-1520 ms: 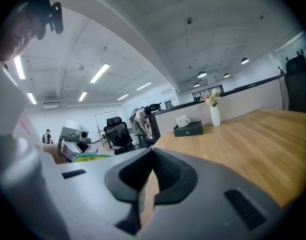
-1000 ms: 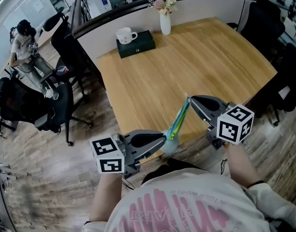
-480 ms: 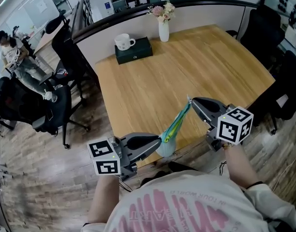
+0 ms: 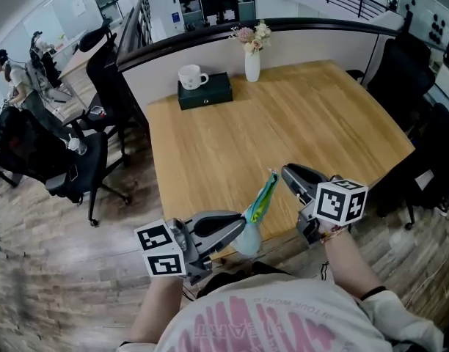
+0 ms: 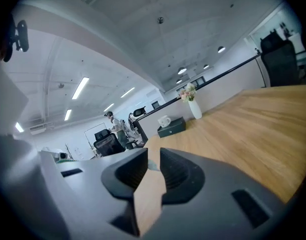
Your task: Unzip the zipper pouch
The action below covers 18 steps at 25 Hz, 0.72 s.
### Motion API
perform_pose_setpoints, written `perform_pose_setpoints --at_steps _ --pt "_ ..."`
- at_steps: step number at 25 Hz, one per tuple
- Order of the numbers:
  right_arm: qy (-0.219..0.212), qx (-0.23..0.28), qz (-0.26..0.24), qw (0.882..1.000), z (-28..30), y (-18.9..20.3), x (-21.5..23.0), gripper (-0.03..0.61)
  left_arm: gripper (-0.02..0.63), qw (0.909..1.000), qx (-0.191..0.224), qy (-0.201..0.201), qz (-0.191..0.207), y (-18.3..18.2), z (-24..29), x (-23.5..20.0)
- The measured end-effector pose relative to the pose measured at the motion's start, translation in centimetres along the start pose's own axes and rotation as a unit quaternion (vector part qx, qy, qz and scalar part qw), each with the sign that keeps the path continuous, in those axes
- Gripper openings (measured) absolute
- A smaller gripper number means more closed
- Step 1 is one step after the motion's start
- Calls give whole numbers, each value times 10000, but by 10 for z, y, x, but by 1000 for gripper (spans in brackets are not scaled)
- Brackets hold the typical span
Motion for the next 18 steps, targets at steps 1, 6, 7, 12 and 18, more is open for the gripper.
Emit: perform_pose_setpoints --at_steps 1,6,7,12,18 --pt "66 56 111 9999 0 1 2 74 15 9999 10 -109 -15 -1 -2 0" --pt "185 0 482 9987 -2 11 3 95 15 9942 77 -984 -429 0 -10 -10" --pt "205 -1 535 9984 -3 14 3 94 15 9915 74 -1209 -466 1 -11 -12" --pt "363 -84 586 9976 -4 23 0 11 15 9696 265 -2385 -473 4 -21 -22" --pt "-21 286 777 9966 -13 14 -14 -3 15 9299 607 -3582 -573 5 -40 -28"
Point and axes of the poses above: the fingertips, and each gripper's own axes: z forward along the fingers, x to its right, y out of its underside, the point moved 7 cm from there along -z, backward along the fingers, and after that the axes turned 11 degrees about z, right-handed, at the moved point
